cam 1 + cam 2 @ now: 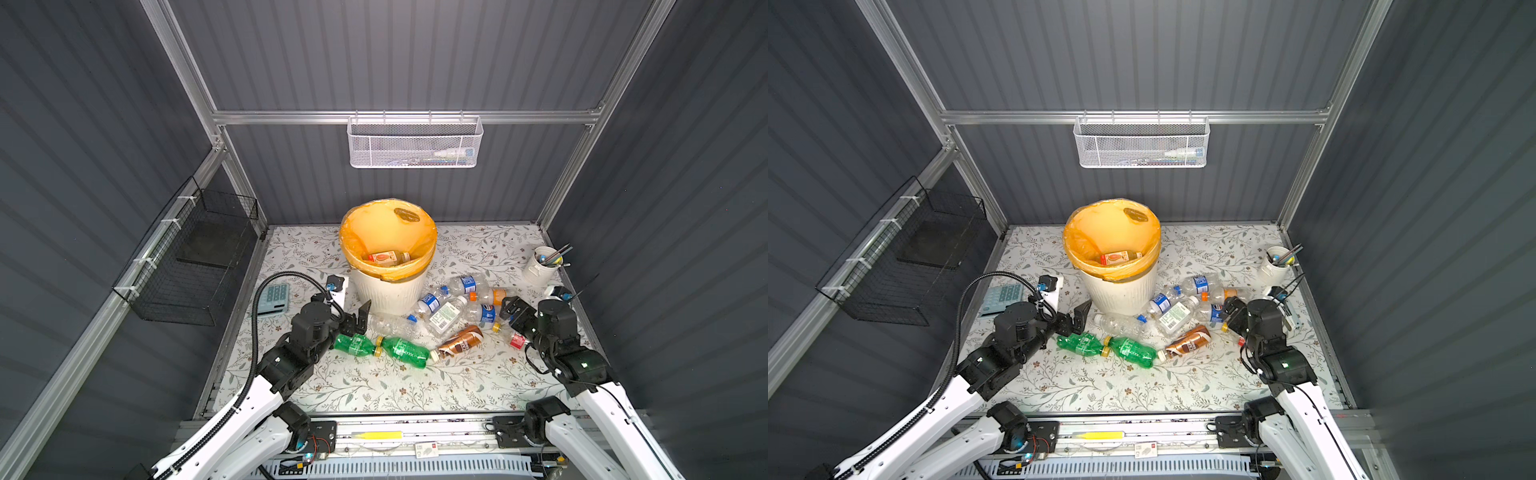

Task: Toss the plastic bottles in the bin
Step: 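Lower the right gripper into the pile and grasp the brown coffee bottle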

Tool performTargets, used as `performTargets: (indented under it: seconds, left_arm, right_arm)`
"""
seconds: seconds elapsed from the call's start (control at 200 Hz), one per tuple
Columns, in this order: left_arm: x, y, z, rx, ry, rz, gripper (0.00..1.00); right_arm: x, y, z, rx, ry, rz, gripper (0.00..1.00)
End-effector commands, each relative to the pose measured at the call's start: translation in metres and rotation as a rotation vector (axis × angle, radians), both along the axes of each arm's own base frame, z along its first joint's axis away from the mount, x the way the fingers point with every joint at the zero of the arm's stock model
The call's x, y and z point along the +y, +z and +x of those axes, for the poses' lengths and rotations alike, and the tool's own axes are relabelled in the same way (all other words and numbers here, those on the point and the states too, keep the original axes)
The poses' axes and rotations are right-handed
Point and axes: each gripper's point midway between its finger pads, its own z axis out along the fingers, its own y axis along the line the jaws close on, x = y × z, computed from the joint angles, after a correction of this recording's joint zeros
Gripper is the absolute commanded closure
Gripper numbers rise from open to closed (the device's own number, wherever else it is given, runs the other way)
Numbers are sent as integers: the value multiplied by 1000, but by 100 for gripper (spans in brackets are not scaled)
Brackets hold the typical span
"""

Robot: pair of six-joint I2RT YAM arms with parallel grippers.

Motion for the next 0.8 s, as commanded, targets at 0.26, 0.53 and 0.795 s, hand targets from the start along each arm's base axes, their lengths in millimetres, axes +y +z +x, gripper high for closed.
performTargets:
  seconds: [0.26, 0.53, 0.795]
  left_arm:
    - [2, -11, -4, 6, -7, 28, 0]
    - [0, -14, -2, 15, -8, 30, 0]
    - [4, -15, -4, 13, 5, 32, 0]
  right_arm:
    - [58, -73, -11, 198, 55, 288, 1]
    - [88, -94, -7, 261, 109, 340, 3]
    - [96, -115, -9, 328, 122, 333, 8]
